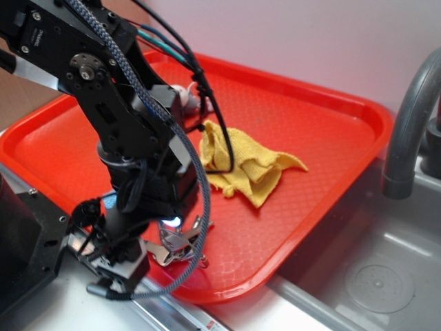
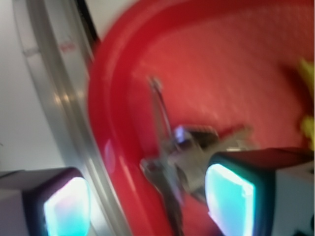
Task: Grab the silver keys.
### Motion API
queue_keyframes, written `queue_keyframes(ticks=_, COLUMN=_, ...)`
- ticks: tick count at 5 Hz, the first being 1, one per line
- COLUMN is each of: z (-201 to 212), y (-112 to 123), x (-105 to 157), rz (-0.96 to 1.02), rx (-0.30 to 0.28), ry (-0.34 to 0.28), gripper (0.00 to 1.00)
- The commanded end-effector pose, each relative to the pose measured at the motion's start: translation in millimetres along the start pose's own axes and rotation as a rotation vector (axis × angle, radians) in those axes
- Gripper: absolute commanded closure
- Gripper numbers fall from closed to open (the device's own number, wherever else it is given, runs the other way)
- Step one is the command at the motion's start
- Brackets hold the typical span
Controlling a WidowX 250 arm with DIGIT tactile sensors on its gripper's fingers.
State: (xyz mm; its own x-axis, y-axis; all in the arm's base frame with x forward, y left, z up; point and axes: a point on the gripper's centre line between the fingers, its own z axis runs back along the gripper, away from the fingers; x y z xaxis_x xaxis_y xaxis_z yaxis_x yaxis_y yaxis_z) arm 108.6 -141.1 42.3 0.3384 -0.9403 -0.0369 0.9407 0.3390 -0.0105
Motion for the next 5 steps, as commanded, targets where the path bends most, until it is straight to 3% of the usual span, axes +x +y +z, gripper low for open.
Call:
queue_keyframes(ticks=1, z=2, y=-5, x=0, rz=0.012, rx=-0.002, ry=-0.055, gripper=1.0)
queue_keyframes(ticks=3, z=-3, y=-2, x=36, rz=-0.12, rx=-0.009, ry=-0.108, gripper=1.0)
queue_keyframes(ticks=5, z=2, y=-2, x=35, rz=-0.103, rx=-0.02, ry=-0.106, gripper=1.0)
